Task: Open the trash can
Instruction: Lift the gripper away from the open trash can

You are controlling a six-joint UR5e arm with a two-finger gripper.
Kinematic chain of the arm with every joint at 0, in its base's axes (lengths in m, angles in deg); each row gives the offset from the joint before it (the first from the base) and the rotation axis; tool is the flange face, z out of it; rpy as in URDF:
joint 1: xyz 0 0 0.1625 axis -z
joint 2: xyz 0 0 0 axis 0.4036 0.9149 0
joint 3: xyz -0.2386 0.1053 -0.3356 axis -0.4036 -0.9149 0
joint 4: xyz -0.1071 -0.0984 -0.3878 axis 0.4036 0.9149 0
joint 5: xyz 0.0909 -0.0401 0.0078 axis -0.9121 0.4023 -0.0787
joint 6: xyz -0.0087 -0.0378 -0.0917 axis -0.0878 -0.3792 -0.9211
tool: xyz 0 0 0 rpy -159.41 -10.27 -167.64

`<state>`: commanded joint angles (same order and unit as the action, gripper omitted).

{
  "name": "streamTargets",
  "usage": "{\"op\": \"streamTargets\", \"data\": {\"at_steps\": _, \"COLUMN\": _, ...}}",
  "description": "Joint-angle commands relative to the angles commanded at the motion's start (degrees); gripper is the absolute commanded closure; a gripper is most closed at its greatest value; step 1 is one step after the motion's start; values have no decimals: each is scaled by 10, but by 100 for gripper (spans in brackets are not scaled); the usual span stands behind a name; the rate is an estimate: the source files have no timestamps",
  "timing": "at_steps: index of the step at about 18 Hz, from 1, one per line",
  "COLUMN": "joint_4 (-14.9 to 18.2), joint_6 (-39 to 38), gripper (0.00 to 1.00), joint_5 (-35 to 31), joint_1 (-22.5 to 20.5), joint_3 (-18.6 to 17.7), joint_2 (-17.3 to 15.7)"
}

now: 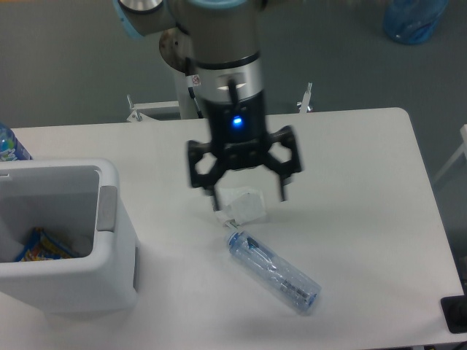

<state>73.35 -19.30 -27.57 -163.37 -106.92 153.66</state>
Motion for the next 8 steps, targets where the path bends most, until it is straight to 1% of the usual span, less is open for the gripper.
{"op": "streamTargets", "data": {"at_steps": 2, "joint_4": 2, "joint_6": 61, "gripper": 0, "joint_5": -10, "joint_1": -13, "joint_3": -3, "joint_2": -1}}
{"op": "streamTargets", "data": {"at_steps": 4, "joint_4": 2, "joint_6": 102, "gripper": 0, "joint_5": -11, "joint_1": -22, "joint_3": -8, "joint_2": -4}}
{"op": "streamTargets", "data": {"at_steps": 6, "joint_4": 3, "joint_6": 122, "gripper": 0, "joint_5": -10, "joint_1": -41, "joint_3": -17, "joint_2": -11}}
{"op": "streamTargets", "data": {"at_steps": 8, "joint_4": 3, "joint_6": 123, "gripper": 0, "joint_5": -10, "joint_1": -43, "joint_3": -21, "joint_2": -11}}
